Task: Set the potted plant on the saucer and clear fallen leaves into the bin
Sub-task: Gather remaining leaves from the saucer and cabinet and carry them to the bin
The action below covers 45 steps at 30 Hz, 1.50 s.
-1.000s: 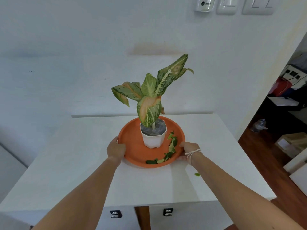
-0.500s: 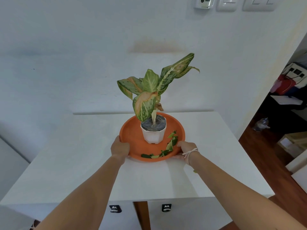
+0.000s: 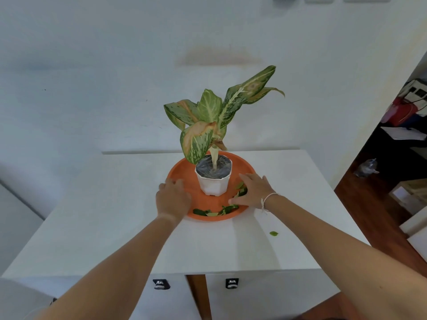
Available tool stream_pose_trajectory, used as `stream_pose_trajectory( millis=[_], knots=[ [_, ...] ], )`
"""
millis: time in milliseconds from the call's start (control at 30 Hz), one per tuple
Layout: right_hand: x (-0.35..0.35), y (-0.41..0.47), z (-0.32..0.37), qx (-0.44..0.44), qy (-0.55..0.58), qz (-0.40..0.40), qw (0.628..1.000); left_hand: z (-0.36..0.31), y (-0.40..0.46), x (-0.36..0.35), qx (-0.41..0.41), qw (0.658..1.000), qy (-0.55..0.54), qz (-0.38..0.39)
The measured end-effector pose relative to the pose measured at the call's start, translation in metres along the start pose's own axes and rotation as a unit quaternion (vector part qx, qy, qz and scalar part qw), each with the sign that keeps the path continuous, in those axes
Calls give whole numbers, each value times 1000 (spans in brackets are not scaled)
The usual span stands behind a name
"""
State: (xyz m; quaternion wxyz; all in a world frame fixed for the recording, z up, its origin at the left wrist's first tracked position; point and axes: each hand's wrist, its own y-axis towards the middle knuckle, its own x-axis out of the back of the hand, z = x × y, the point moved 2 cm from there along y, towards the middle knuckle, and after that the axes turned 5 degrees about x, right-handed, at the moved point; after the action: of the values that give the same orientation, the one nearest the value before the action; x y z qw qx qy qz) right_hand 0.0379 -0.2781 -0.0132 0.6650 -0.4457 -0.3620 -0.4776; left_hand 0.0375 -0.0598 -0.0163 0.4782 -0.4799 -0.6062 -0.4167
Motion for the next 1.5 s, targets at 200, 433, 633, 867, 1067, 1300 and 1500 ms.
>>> stream_pose_trajectory(
  millis=[200,433,633,867,1067,1300,1500],
  knots=[
    [-6,20,2,-5,-137,74,988,-27,-19,-4,-71,986,-22,150],
    [-9,27,4,8,-168,67,983,-39,-21,-11,-52,972,-79,215],
    [-7,11,17,22,-94,34,995,-47,-19,-14,-66,970,-68,223],
    [-8,4,28,-3,81,33,996,-49,-16,-19,-109,965,-96,216],
    [-10,12,26,4,16,61,998,-51,-19,-21,-98,960,-167,203],
    [-6,20,8,-42,265,-22,963,-47,-14,-24,-56,951,-208,220],
    [3,11,1,-100,639,-23,762,-45,-6,-20,22,916,-314,250]
  ],
)
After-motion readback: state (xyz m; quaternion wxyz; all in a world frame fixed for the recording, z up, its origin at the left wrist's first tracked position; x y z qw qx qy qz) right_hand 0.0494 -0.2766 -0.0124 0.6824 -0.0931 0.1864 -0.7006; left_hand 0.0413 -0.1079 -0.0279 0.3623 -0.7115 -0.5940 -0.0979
